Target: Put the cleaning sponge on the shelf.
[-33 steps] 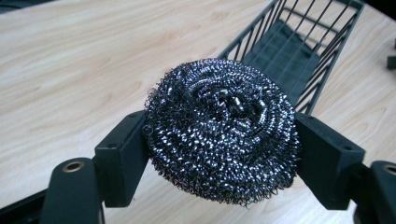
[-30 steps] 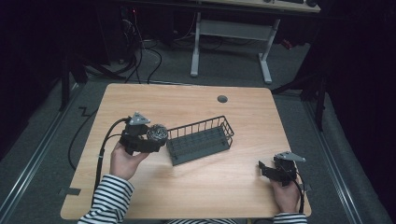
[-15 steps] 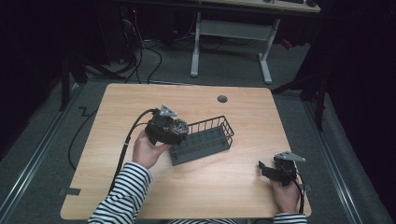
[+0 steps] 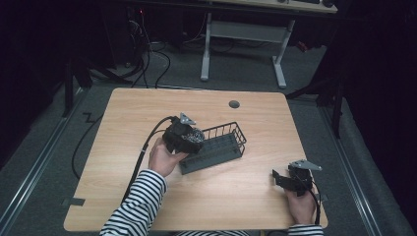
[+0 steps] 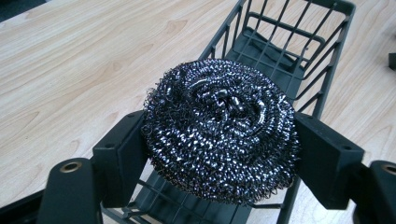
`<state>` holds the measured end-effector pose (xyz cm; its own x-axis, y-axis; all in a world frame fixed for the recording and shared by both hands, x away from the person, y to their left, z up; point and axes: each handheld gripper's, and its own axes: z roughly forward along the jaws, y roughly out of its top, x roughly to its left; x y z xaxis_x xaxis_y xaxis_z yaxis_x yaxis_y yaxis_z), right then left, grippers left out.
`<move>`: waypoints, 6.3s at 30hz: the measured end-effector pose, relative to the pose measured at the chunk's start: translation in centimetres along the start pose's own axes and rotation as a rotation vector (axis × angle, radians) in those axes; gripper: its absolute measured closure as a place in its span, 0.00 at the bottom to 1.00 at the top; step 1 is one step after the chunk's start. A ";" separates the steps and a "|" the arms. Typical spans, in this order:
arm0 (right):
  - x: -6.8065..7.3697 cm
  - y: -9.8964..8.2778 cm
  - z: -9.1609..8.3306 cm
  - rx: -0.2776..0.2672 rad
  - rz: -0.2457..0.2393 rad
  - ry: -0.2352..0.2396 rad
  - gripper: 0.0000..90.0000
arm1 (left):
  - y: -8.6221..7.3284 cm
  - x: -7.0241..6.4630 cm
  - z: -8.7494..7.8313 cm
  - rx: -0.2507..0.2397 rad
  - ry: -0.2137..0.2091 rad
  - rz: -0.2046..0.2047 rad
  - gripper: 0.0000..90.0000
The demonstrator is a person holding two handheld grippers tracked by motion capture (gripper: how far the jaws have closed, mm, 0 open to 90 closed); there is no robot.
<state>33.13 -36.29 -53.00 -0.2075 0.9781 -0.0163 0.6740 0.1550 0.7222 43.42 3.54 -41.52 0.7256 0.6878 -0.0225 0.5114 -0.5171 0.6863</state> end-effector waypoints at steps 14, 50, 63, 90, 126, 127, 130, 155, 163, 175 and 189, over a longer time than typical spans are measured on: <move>0.0 0.0 0.0 0.000 0.001 0.000 0.33 | -0.2 -0.4 0.7 0.008 -0.006 0.011 0.26; 0.0 0.0 0.0 0.001 0.000 0.001 0.33 | -4.2 2.4 -4.7 -0.125 0.016 -0.096 0.25; 0.0 0.0 0.0 0.000 -0.001 0.001 0.33 | -6.5 3.8 -7.0 -0.167 0.036 -0.148 0.25; 0.0 0.0 0.0 0.000 0.002 -0.001 0.33 | -11.2 5.4 -11.0 -0.229 0.091 -0.247 0.26; 0.0 0.0 0.0 0.000 0.004 -0.003 0.33 | -18.1 6.5 -8.8 -0.212 0.150 -0.385 0.26; 0.0 0.0 0.0 0.000 0.002 -0.003 0.33 | -18.2 6.5 -8.7 -0.214 0.152 -0.391 0.26; 0.0 0.0 0.0 0.000 0.002 -0.003 0.33 | -18.6 6.7 -8.6 -0.212 0.155 -0.403 0.26; 0.0 0.0 0.0 0.001 0.000 -0.003 0.33 | -20.0 8.1 -7.0 -0.183 0.241 -0.439 0.28; 0.0 0.0 0.0 0.001 0.000 -0.003 0.33 | -19.9 8.6 -6.2 -0.173 0.286 -0.438 0.29; 0.0 0.0 0.0 0.001 0.001 -0.003 0.33 | -19.9 9.1 -5.2 -0.156 0.325 -0.437 0.30; 0.0 0.0 0.0 0.001 0.001 -0.003 0.33 | -19.8 9.1 -4.3 -0.119 0.352 -0.405 0.30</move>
<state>33.09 -36.27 -52.98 -0.2045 0.9787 -0.0176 0.6751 0.1540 0.7215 37.85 22.23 -52.21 0.2733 0.9592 -0.0718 0.6476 -0.1283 0.7511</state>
